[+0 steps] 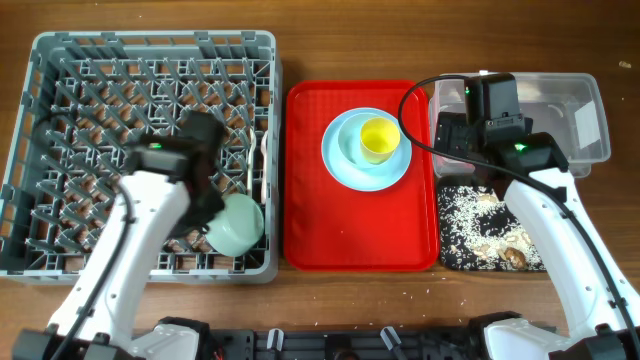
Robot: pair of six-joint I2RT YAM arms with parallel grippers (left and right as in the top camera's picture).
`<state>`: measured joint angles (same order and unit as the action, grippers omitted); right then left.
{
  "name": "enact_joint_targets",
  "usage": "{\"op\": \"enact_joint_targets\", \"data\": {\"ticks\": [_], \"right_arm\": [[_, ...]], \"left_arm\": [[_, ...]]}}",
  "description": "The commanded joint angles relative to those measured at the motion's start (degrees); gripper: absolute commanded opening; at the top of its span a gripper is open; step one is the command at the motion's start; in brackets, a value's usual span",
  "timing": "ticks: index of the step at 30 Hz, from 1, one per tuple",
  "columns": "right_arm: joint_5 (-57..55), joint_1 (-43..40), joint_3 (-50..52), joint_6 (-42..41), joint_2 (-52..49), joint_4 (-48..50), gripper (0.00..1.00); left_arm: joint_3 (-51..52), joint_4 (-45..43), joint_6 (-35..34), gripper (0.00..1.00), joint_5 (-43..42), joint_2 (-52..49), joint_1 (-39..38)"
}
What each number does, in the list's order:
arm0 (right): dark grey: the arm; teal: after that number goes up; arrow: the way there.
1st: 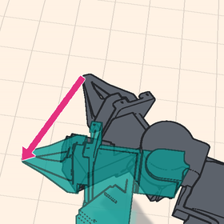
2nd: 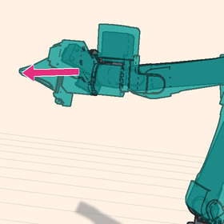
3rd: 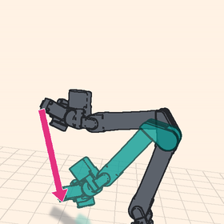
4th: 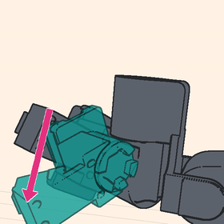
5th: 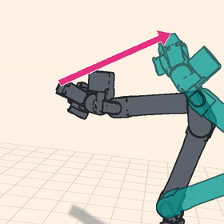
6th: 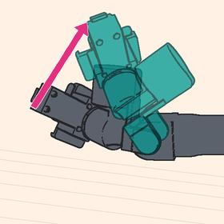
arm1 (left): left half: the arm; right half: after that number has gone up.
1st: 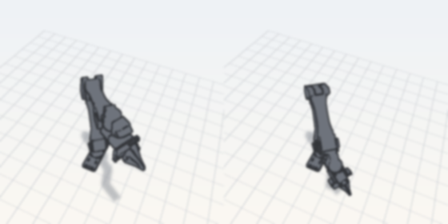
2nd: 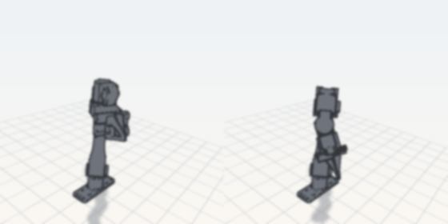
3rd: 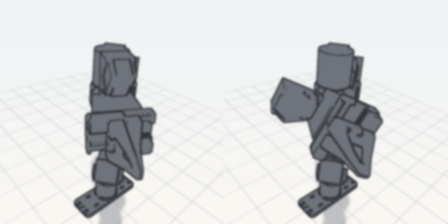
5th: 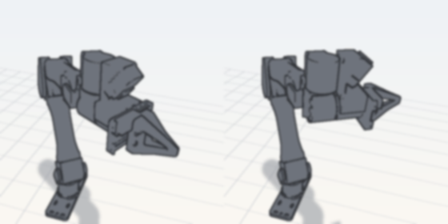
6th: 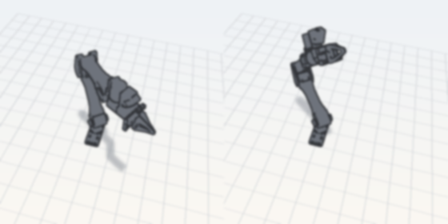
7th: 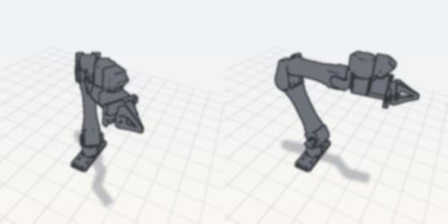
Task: Sort waste into correct bins and load items into the dishwasher rack
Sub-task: 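Move the left gripper back to the tray and grasp the yellow cup, then carry the yellow cup to the rack and set it down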
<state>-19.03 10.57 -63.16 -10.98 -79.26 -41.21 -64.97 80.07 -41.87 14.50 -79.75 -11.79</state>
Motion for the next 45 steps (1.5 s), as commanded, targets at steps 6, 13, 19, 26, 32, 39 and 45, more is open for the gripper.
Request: {"op": "enact_joint_targets", "data": {"ticks": [6, 13, 19, 26, 32, 39, 45], "right_arm": [[0.79, 0.07, -0.90, 0.46, 0.24, 0.02, 1.00], [0.79, 0.07, -0.90, 0.48, 0.24, 0.02, 1.00], [0.79, 0.07, -0.90, 0.48, 0.24, 0.02, 1.00], [0.79, 0.07, -0.90, 0.48, 0.24, 0.00, 1.00], [0.79, 0.07, -0.90, 0.46, 0.24, 0.02, 1.00], [0.79, 0.07, -0.90, 0.46, 0.24, 0.02, 1.00], [0.79, 0.07, -0.90, 0.46, 0.24, 0.02, 1.00]], "left_arm": [[0.28, -4.33, 38.27, 0.46, -49.53, 2.12, 31.26], [16.31, -11.76, 50.69, 0.86, -61.18, 1.95, 40.63], [14.69, -16.63, 47.67, 0.59, -59.93, 2.47, 38.62], [-3.19, -26.95, 27.63, 0.55, -50.97, 8.94, 22.29], [-3.19, -56.89, 22.16, 0.18, -22.77, -7.17, -21.07], [-3.19, -76.54, 24.94, 0.16, -8.87, -26.95, -35.01], [-3.19, -82.01, 26.69, 0.22, -8.87, -28.55, -35.10]]}}
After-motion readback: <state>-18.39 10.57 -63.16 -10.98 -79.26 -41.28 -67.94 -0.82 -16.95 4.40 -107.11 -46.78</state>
